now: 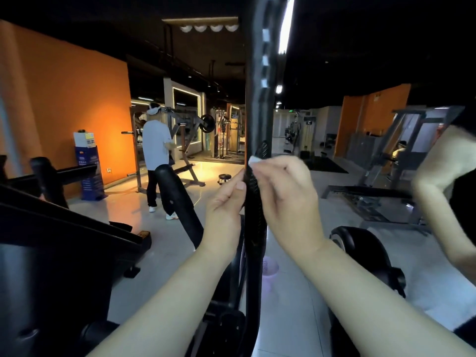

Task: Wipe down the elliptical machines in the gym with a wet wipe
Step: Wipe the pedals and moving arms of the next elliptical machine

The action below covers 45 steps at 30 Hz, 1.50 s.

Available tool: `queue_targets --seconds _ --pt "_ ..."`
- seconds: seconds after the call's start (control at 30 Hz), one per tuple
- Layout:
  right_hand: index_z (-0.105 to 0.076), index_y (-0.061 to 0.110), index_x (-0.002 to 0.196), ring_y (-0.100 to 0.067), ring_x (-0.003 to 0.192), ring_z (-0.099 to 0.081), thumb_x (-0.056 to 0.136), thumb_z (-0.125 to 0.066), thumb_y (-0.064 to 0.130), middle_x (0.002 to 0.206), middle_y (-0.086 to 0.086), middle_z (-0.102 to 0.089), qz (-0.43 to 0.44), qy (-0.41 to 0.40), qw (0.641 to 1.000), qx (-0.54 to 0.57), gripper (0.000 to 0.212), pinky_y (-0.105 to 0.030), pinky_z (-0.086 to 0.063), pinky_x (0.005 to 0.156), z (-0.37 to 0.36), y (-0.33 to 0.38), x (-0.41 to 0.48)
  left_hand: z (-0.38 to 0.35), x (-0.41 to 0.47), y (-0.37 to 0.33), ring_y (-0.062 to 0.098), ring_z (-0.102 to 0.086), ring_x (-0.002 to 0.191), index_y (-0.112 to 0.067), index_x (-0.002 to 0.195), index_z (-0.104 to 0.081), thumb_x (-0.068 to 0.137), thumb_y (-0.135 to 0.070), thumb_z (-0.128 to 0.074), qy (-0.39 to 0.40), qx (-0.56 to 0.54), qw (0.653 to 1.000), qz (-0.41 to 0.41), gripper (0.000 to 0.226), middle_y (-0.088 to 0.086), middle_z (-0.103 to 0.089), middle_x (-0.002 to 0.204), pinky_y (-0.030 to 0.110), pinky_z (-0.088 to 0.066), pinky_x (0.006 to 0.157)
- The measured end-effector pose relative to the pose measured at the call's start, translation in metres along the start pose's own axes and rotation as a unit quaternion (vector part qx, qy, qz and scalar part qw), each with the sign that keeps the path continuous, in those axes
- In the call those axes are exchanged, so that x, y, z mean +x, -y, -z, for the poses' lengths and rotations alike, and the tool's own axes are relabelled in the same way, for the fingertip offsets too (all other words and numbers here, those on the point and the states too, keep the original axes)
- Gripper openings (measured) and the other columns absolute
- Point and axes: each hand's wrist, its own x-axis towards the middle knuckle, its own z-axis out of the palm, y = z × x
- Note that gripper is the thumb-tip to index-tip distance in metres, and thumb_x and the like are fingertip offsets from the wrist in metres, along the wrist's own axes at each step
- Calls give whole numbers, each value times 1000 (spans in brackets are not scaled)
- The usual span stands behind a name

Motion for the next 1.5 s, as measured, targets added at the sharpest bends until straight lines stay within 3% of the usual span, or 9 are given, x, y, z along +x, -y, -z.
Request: queue_targets --seconds 0.1,0.23,0.43,0.6,0.83,1.1,1.3,1.4,1.5 --pt "-73 0 110 -29 101 -60 94 -64 2 106 -10 -65 39 42 998 -17 18 -19 -42 94 5 -3 5 0 3 -3 18 -62 128 -7 137 -60 106 -11 -45 -2 4 1000 -16 35 7 -69 131 32 -49 108" --pt "-72 2 107 -22 101 -59 97 -60 3 105 -3 -60 16 -28 999 -9 15 -26 -46 91 11 -5 50 -5 11 -12 20 -53 137 -13 141 -56 101 -24 -56 4 8 999 -49 42 6 -62 142 44 -36 120" --pt "-73 1 112 -31 102 -60 92 -67 -5 107 -11 -66 57 54 996 -41 21 -22 -42 97 6 -9 9 -4 9 -13 23 -58 131 -21 132 -62 97 -21 -54 9 -15 999 -43 36 8 -66 132 29 -45 113" --pt "-72 -1 114 -31 95 -62 87 -72 -9 110 -13 -67 90 143 983 -68 28 -29 -49 93 6 -15 -49 0 6 -13 19 -55 136 -20 134 -59 93 -24 -56 24 -20 999 -33 42 5 -64 139 41 -37 120" --pt "-71 2 112 -26 104 -59 98 -62 5 109 -8 -62 10 -7 999 -32 17 -17 -40 95 17 -5 31 -5 3 -12 14 -58 132 -22 130 -63 96 -22 -53 31 -23 998 -51 36 -3 -69 131 29 -44 113" --pt "-72 -2 111 -33 100 -64 83 -70 -16 114 -11 -69 99 151 982 -62 31 -27 -48 99 5 -12 -42 3 4 -5 9 -61 127 -25 123 -66 104 -8 -48 4 -19 999 -34 31 -11 -73 120 30 -45 111" --pt "-71 -1 105 -26 103 -54 91 -66 -1 105 -9 -63 30 37 994 -98 15 -20 -38 83 12 0 30 0 3 -4 13 -62 127 -20 128 -63 100 -15 -50 7 -30 998 -48 31 -8 -73 121 27 -48 107" --pt "-68 2 104 -22 103 -49 94 -59 7 106 -6 -57 11 81 988 -130 14 -32 -45 77 9 11 22 -1 1 -6 13 -65 122 -21 125 -65 103 -10 -46 8 -39 998 -47 31 -7 -75 118 25 -50 104" --pt "-62 26 94 -4 96 -50 101 -52 25 97 16 -51 -15 157 981 -113 12 -28 -39 74 14 20 -4 3 1 -6 19 -64 123 -17 128 -65 103 -9 -47 -5 -45 999 -25 32 9 -69 130 29 -49 107"
